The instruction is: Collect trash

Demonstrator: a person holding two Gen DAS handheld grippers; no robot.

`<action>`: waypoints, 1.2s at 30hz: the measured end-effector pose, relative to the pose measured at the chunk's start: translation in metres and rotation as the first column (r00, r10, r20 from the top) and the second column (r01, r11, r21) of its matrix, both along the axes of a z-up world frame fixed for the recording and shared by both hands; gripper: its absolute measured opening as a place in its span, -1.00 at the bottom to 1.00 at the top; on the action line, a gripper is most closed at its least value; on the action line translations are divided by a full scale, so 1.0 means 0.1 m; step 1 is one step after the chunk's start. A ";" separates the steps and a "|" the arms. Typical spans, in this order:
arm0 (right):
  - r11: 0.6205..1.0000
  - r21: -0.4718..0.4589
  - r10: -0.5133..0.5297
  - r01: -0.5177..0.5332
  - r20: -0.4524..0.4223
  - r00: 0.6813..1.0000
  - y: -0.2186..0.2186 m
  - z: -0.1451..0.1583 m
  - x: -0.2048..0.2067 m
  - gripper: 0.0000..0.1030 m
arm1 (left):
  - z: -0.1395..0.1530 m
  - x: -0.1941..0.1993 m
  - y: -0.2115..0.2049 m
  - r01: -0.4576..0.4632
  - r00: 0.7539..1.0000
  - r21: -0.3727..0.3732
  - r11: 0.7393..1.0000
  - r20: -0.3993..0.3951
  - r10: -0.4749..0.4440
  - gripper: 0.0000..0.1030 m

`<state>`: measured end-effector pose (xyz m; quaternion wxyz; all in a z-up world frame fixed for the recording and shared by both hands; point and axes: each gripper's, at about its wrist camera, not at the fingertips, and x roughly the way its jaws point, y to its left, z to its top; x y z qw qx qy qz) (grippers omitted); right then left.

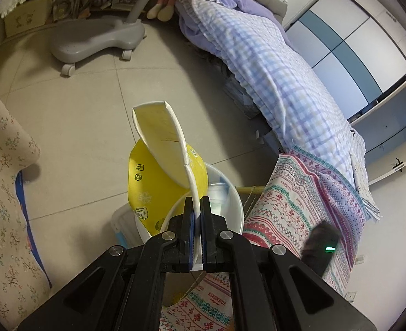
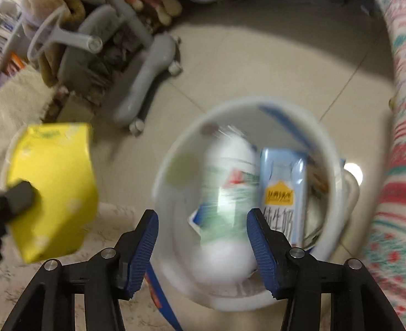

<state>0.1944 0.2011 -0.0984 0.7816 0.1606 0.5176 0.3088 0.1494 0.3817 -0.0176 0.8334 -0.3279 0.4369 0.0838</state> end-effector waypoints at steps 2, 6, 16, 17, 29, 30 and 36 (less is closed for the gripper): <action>1.000 -0.011 0.017 -0.017 0.003 1.000 -0.01 -0.04 -0.06 0.14 | -0.03 0.01 0.03 -0.003 1.000 -0.019 1.000 -0.005 0.003 -0.94; 0.998 -0.046 -0.036 0.039 0.062 0.997 -0.36 0.02 -0.18 0.14 | -0.03 0.02 0.04 -0.005 1.000 -0.021 1.000 0.000 0.005 -0.94; 0.987 0.048 -0.158 0.152 0.136 0.978 -1.25 0.42 -0.66 0.14 | -0.14 0.25 -0.10 0.008 1.000 -0.078 0.997 0.018 -0.007 -0.90; 0.987 0.054 -0.161 0.154 0.148 0.976 -1.31 0.48 -0.71 0.14 | -0.12 0.30 -0.10 0.001 1.000 -0.079 0.997 0.029 0.001 -0.87; 0.985 0.035 -0.170 0.167 0.128 0.977 -1.77 0.64 -1.04 0.14 | -0.09 0.26 -0.20 0.014 1.000 -0.033 0.999 0.022 -0.013 -0.43; 0.987 0.042 -0.162 0.158 0.125 0.979 -1.77 0.65 -1.07 0.14 | -0.09 0.24 -0.20 0.013 1.000 -0.027 1.000 0.021 -0.012 -0.43; 0.993 0.061 -0.109 0.101 0.145 0.983 -1.71 0.79 -1.29 0.17 | 0.01 -0.02 -0.47 0.061 0.998 0.084 0.995 0.002 -0.061 -0.43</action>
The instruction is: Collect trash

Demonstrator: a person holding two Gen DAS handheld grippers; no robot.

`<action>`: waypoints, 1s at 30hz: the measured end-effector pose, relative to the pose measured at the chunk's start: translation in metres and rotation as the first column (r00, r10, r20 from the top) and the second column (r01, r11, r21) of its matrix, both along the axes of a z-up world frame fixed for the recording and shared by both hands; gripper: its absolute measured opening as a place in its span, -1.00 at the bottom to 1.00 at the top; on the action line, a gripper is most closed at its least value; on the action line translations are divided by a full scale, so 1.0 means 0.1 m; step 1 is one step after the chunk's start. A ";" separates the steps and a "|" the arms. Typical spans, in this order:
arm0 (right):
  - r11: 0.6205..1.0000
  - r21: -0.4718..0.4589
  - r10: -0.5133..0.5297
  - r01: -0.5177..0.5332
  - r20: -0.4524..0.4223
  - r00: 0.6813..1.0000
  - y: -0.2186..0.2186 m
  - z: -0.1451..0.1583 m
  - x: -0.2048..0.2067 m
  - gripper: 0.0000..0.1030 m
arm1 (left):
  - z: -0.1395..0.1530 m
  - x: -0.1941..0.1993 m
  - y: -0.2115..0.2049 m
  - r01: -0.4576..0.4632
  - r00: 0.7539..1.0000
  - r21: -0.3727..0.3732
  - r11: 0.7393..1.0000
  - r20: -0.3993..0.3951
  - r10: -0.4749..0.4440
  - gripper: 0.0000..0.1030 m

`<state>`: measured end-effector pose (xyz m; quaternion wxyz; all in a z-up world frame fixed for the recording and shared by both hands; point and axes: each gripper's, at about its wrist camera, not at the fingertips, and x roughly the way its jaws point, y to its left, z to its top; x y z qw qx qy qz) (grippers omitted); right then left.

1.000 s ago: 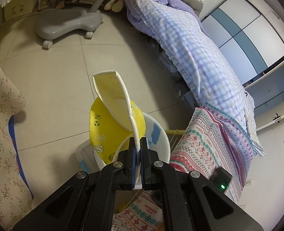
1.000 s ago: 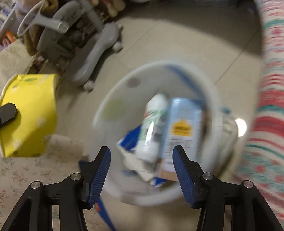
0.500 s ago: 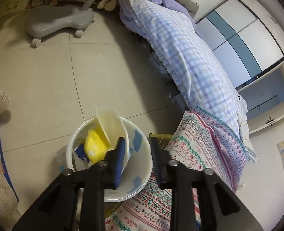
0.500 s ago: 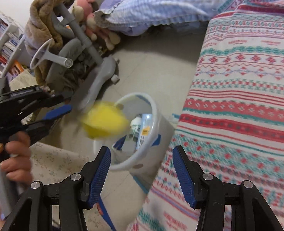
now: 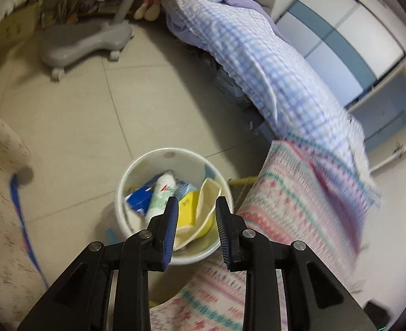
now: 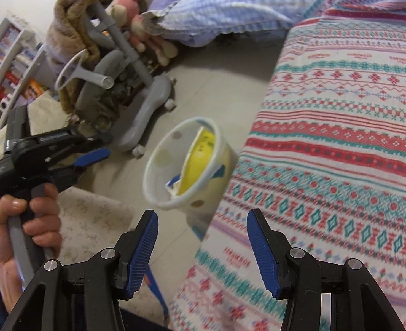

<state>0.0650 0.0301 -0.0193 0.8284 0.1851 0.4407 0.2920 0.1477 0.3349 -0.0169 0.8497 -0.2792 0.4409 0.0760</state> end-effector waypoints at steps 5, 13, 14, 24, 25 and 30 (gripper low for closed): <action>0.998 0.000 0.066 -0.066 0.030 0.997 0.08 0.13 -0.27 0.18 | 0.07 -0.33 -0.29 0.014 1.000 0.148 0.989 -0.021 -0.011 -0.36; 0.986 -0.040 0.164 -0.160 0.116 0.980 0.07 0.31 -0.83 0.18 | 0.37 -1.43 -0.78 -0.030 0.998 0.299 0.954 0.067 0.010 0.03; 0.984 -0.055 0.175 -0.169 0.133 0.976 0.07 0.34 -0.89 0.18 | 0.42 -1.55 -0.86 -0.030 0.997 0.317 0.948 0.081 0.005 0.06; 0.962 -0.171 0.258 -0.215 0.301 0.918 0.09 0.68 -1.36 0.32 | 0.82 -2.45 -1.39 -0.001 0.987 0.453 0.891 0.146 -0.073 0.38; 0.959 -0.178 0.265 -0.218 0.306 0.914 0.08 0.70 -1.38 0.35 | 0.85 -2.48 -1.45 0.012 0.986 0.464 0.886 0.141 -0.088 0.40; 0.954 -0.215 0.269 -0.208 0.311 0.911 0.00 0.73 -1.52 0.55 | 0.89 -2.60 -1.55 0.042 0.989 0.485 0.874 0.107 -0.107 0.46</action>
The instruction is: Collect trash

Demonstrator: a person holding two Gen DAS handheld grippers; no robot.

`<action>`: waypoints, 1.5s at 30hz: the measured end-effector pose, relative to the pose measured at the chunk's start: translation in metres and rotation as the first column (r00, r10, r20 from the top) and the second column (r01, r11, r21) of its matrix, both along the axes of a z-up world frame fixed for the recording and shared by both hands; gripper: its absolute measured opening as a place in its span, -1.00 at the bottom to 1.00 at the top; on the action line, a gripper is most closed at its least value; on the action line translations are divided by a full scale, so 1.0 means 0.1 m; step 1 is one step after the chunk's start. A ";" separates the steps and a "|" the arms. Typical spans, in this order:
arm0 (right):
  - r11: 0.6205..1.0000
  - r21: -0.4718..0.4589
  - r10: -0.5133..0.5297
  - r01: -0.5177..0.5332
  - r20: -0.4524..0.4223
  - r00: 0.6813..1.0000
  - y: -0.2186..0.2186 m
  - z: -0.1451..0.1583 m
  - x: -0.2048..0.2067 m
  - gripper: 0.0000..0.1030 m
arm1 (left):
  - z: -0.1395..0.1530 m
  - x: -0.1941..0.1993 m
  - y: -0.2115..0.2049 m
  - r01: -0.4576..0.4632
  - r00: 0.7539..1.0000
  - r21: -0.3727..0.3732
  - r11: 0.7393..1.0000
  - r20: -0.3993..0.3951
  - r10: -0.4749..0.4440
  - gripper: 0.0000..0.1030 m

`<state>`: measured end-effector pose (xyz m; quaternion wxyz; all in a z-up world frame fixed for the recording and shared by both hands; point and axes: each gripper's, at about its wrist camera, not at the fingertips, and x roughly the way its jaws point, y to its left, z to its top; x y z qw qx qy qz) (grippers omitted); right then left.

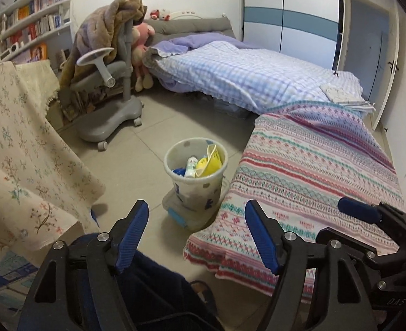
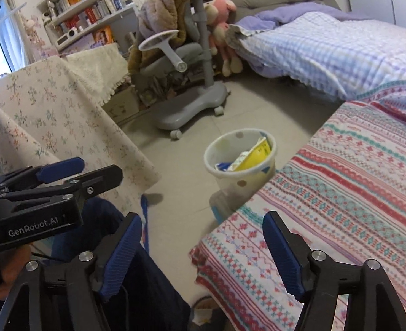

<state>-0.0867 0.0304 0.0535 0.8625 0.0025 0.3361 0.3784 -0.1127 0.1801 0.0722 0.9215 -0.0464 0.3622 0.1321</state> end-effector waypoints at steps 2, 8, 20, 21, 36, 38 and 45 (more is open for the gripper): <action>1.000 -0.018 -0.013 0.013 -0.001 1.000 -0.05 -0.02 -0.04 0.68 | 0.00 -0.05 -0.03 -0.005 1.000 0.010 1.000 -0.013 0.006 0.46; 0.999 -0.038 -0.030 0.031 0.014 0.999 -0.10 -0.04 -0.06 0.81 | -0.02 -0.12 -0.20 -0.012 1.000 0.075 0.997 -0.015 0.013 0.46; 0.999 -0.037 -0.039 0.040 0.047 0.998 -0.11 0.04 -0.08 0.84 | -0.08 0.00 -0.26 -0.038 0.999 0.108 0.993 -0.032 0.042 0.46; 0.999 -0.034 -0.038 0.040 0.047 0.998 -0.11 0.04 -0.08 0.84 | -0.09 0.02 -0.27 -0.031 0.998 0.108 0.994 -0.045 0.036 0.46; 0.998 -0.023 -0.052 0.053 0.036 0.998 -0.15 0.02 0.00 0.84 | -0.16 0.09 -0.32 -0.013 0.997 0.109 0.994 -0.069 0.020 0.46; 0.999 -0.017 -0.050 0.050 0.031 0.998 -0.14 0.03 0.02 0.84 | -0.16 0.10 -0.32 -0.008 0.997 0.110 0.994 -0.071 0.016 0.46; 0.999 -0.005 -0.045 0.045 0.038 0.998 -0.11 0.07 0.00 0.84 | -0.13 0.10 -0.30 -0.010 0.998 0.108 0.994 -0.066 0.017 0.46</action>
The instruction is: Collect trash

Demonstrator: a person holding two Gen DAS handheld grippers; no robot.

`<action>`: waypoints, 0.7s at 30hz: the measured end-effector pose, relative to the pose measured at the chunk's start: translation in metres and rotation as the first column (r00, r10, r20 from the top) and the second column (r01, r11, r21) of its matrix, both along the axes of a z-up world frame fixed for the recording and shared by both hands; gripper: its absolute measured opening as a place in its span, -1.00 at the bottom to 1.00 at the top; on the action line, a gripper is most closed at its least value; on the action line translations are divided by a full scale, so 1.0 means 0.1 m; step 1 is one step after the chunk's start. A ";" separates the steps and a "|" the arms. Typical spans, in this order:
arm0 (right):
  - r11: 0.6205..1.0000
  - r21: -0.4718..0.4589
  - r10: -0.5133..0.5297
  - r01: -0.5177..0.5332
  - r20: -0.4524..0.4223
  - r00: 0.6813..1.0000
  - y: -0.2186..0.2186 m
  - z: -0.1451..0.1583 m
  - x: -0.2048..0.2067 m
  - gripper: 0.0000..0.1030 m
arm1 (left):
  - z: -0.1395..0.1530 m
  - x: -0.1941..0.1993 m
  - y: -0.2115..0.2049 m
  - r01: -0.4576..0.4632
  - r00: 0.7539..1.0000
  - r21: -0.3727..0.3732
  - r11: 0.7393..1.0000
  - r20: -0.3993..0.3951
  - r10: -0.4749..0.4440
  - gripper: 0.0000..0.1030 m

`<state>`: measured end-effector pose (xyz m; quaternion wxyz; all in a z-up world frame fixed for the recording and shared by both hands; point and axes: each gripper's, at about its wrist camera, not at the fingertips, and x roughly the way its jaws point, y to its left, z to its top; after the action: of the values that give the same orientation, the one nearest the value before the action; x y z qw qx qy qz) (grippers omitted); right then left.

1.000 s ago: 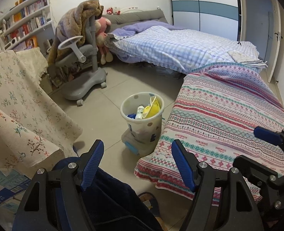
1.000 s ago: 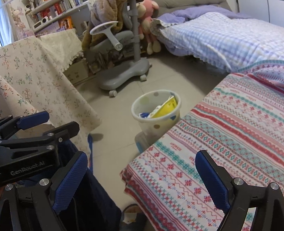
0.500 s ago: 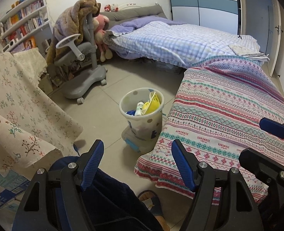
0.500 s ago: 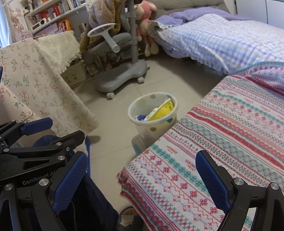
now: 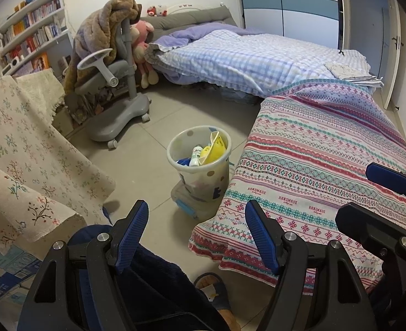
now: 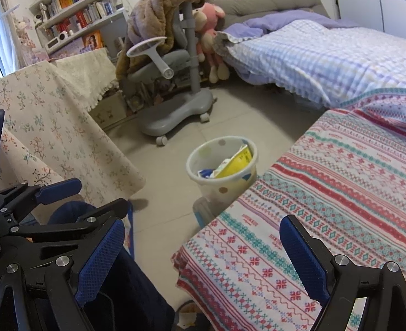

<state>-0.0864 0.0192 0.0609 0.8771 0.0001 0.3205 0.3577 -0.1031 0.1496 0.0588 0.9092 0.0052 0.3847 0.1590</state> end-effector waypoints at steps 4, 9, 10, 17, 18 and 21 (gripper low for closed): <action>1.000 0.001 0.004 -0.004 0.003 1.000 0.01 0.00 0.01 0.84 | 0.00 -0.01 0.00 -0.002 1.000 -0.002 1.000 -0.002 0.002 0.46; 1.000 -0.002 0.011 -0.011 0.000 1.000 0.02 0.00 -0.01 0.84 | -0.01 -0.03 -0.01 -0.005 1.000 -0.006 1.000 0.000 0.005 0.46; 1.000 -0.002 0.012 -0.012 0.001 1.000 0.02 0.00 -0.02 0.84 | -0.01 -0.03 -0.01 -0.007 1.000 -0.006 1.000 0.000 0.007 0.46; 1.000 0.011 0.018 -0.018 -0.003 1.000 0.02 0.01 -0.03 0.84 | -0.01 -0.03 0.02 -0.010 1.000 -0.009 1.000 -0.001 0.010 0.46; 1.000 0.013 0.018 -0.018 -0.002 1.000 0.02 0.01 -0.03 0.84 | 0.00 -0.03 0.02 -0.011 1.000 -0.008 1.000 -0.001 0.011 0.46; 1.000 0.017 0.016 -0.016 -0.004 1.000 0.01 0.01 -0.02 0.84 | 0.00 -0.03 0.02 -0.014 1.000 -0.011 1.000 0.003 0.014 0.46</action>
<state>-0.0880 0.0206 0.0623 0.8735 0.0059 0.3195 0.3673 -0.1066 0.1515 0.0591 0.9088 -0.0029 0.3840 0.1632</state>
